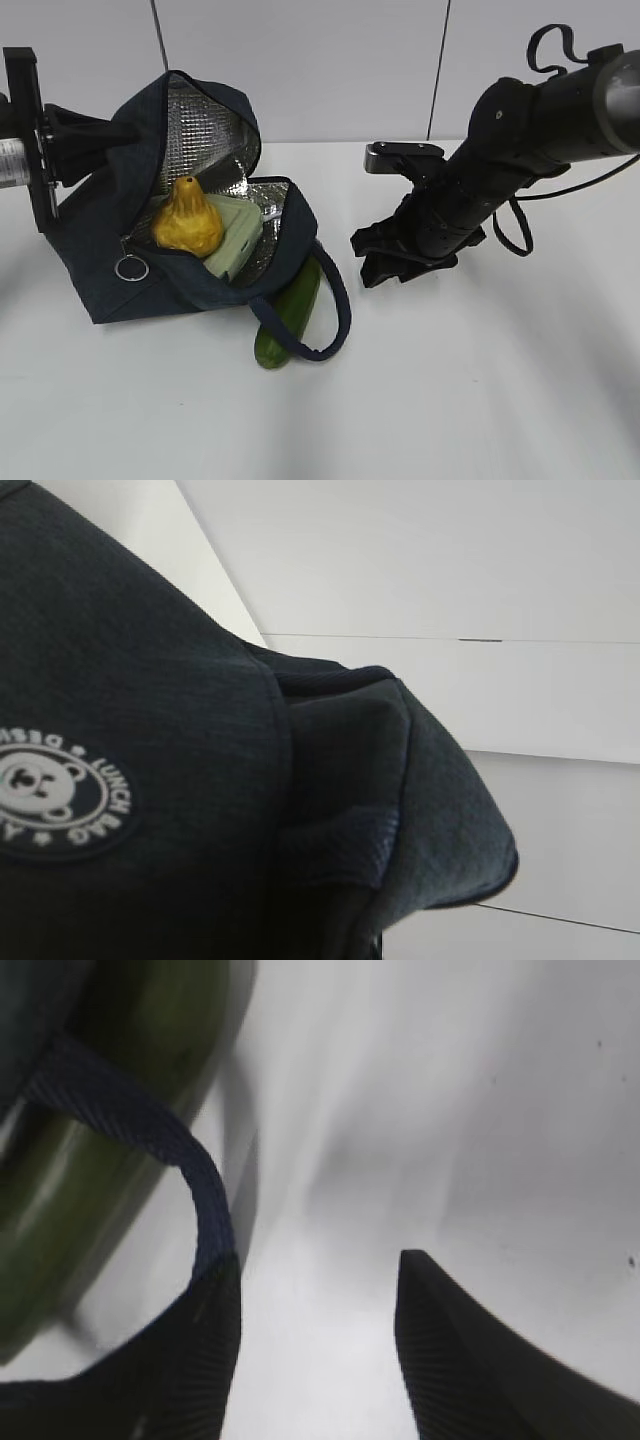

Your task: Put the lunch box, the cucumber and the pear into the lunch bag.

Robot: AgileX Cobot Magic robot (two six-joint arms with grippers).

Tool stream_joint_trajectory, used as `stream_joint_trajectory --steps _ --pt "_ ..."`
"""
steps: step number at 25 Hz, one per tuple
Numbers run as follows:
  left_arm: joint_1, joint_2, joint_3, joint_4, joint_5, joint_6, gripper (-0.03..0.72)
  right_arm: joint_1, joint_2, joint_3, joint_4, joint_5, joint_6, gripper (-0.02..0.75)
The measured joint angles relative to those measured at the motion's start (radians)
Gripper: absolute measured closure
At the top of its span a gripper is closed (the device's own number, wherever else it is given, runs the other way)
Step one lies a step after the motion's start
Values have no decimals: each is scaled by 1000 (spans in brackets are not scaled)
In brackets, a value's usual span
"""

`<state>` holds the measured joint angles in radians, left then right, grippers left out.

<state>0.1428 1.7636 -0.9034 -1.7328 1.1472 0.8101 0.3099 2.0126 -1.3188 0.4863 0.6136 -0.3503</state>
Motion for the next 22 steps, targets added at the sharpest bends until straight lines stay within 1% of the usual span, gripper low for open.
stream_joint_trajectory --steps 3,9,22 --pt "0 0 0 0 0 0 686 0 0 2 27 -83 -19 347" --pt "0 0 0 0 0 0 686 0 2 3 36 -198 -44 347" --pt "0 0 0 0 0 0 686 0 67 -4 52 -283 -67 347"
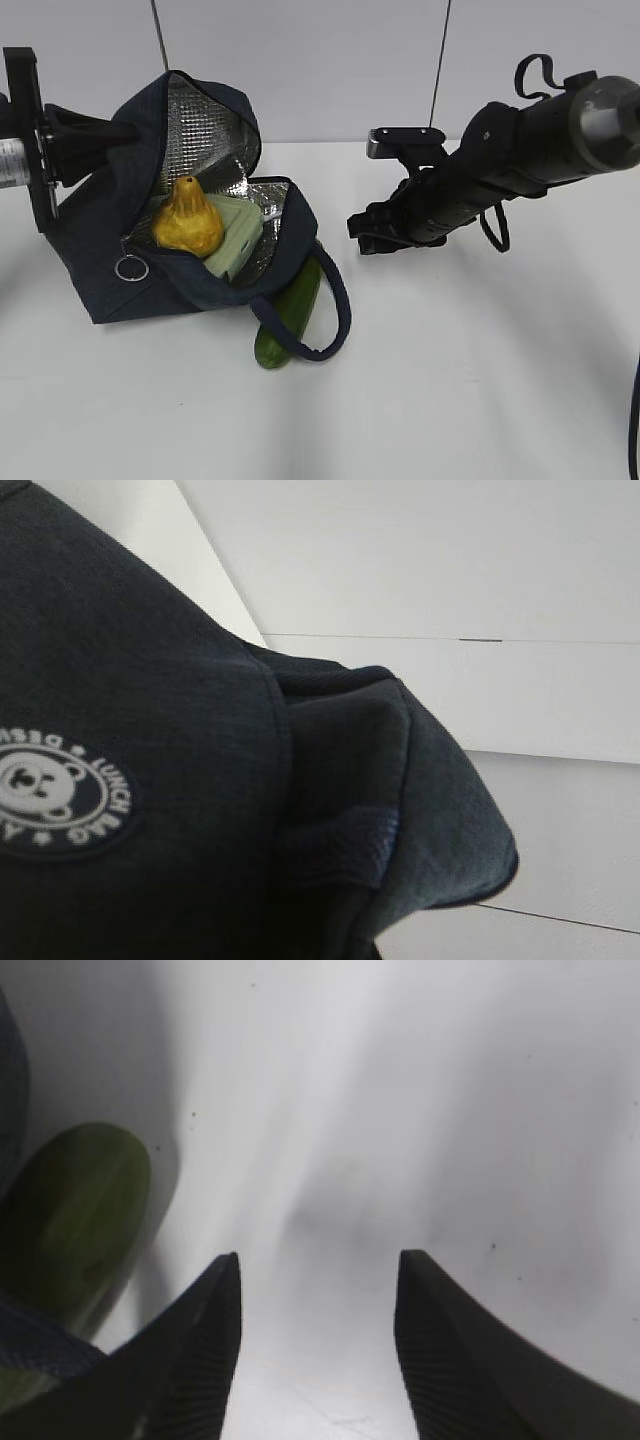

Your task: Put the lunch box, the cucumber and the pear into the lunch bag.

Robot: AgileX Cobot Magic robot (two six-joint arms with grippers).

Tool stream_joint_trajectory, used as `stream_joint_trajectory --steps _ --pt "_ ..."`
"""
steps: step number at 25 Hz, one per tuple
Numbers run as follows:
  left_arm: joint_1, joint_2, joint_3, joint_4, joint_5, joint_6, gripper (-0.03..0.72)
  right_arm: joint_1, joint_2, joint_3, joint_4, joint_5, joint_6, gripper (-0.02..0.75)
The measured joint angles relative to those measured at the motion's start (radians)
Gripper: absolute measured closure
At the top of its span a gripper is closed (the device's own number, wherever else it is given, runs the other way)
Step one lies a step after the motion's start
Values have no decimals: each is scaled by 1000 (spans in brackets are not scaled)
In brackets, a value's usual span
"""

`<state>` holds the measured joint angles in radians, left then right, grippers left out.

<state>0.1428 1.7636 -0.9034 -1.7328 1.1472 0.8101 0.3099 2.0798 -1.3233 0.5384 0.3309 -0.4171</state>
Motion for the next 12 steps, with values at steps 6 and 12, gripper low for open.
stream_joint_trajectory --steps 6,12 --pt "0 0 0 0 0 0 686 0 18 -11 2 -4 -8 347" --pt "0 0 0 0 0 0 686 18 25 -13 18 -8 -39 347"
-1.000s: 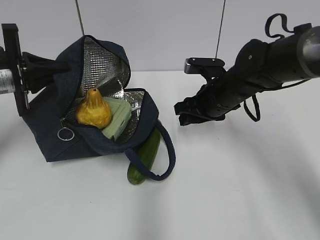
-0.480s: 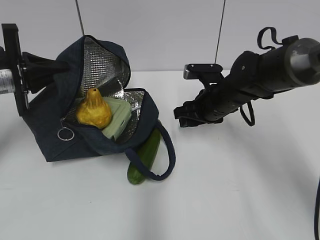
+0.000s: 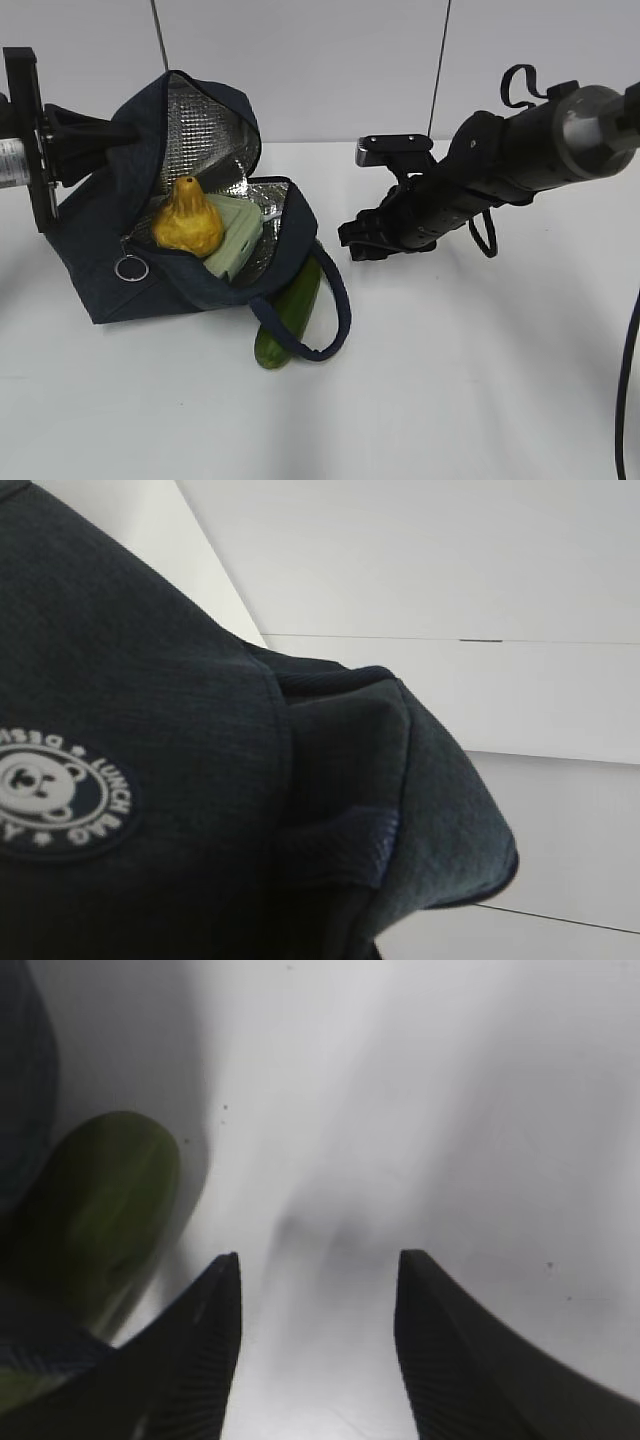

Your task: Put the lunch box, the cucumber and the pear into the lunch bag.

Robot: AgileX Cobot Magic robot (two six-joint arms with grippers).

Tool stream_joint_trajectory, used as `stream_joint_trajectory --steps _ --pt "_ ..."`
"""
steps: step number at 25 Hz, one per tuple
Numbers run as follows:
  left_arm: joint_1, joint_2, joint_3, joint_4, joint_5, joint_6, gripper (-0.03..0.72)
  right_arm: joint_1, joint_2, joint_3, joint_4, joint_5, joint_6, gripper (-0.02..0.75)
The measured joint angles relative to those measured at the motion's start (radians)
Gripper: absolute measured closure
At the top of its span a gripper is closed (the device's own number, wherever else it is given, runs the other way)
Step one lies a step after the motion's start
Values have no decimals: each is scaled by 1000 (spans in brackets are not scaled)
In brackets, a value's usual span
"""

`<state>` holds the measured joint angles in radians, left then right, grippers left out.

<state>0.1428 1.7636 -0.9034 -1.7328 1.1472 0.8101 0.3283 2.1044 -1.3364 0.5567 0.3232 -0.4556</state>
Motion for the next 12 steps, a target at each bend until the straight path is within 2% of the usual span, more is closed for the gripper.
stream_joint_trajectory --steps 12 --pt "0 0 0 0 0 0 686 69 12 -2 22 5 -40 347"
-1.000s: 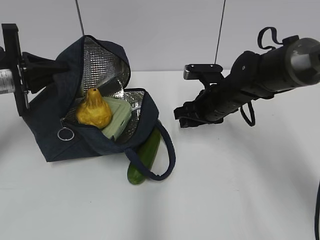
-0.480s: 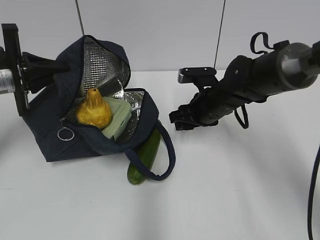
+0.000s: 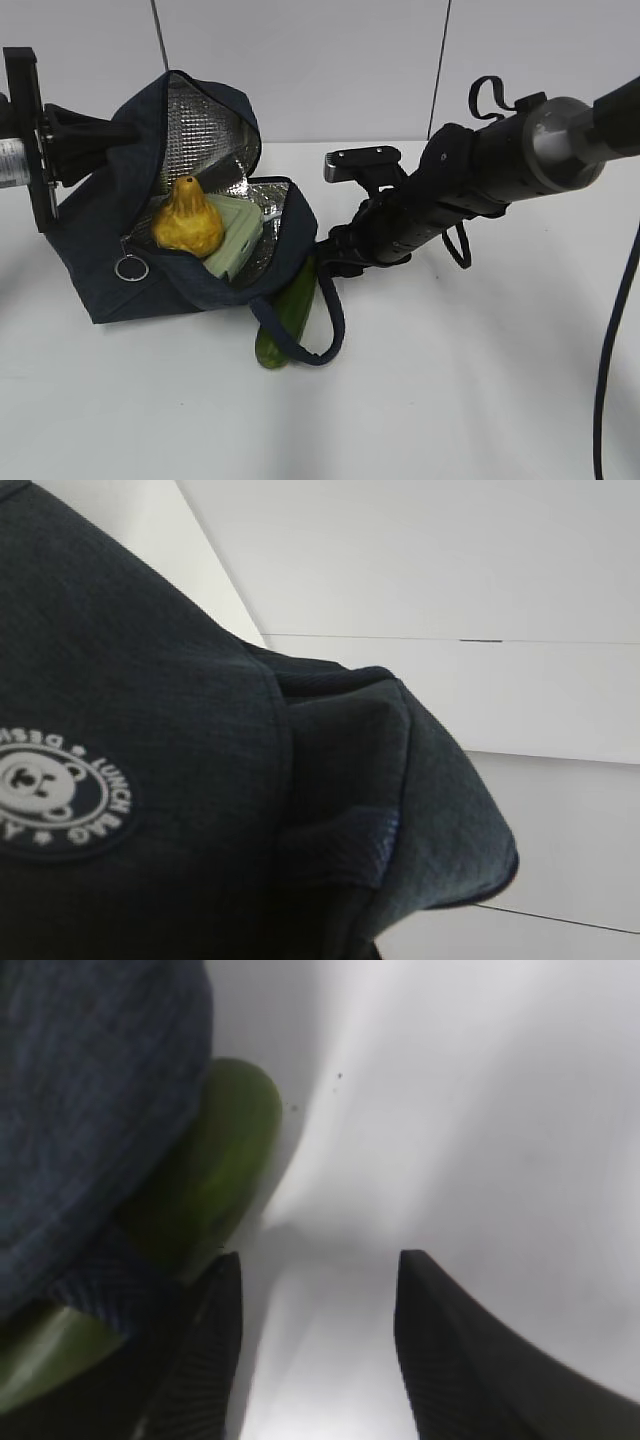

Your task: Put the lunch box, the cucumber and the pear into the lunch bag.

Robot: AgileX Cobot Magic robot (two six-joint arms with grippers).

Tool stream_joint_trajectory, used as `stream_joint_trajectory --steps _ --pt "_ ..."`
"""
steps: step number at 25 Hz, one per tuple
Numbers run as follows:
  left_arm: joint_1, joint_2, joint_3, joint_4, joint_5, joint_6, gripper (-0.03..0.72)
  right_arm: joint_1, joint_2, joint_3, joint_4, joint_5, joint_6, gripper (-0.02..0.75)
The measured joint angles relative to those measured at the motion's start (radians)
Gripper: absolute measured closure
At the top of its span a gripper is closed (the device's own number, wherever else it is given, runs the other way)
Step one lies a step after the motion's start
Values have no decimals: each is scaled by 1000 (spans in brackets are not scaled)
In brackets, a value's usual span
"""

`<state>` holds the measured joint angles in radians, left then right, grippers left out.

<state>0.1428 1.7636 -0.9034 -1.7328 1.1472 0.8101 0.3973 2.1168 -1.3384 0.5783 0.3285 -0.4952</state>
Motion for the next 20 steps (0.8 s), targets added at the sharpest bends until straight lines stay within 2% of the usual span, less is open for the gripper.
stream_joint_trajectory --steps 6,14,20 --pt "0 0 0 0 0 0 686 2 0 0 89 43 -48 392" --pt "0 0 0 0 0 0 686 2 -2 0 319 130 -249 418" --pt "0 0 0 0 -1 0 686 2 -61 0 379 167 -272 419"
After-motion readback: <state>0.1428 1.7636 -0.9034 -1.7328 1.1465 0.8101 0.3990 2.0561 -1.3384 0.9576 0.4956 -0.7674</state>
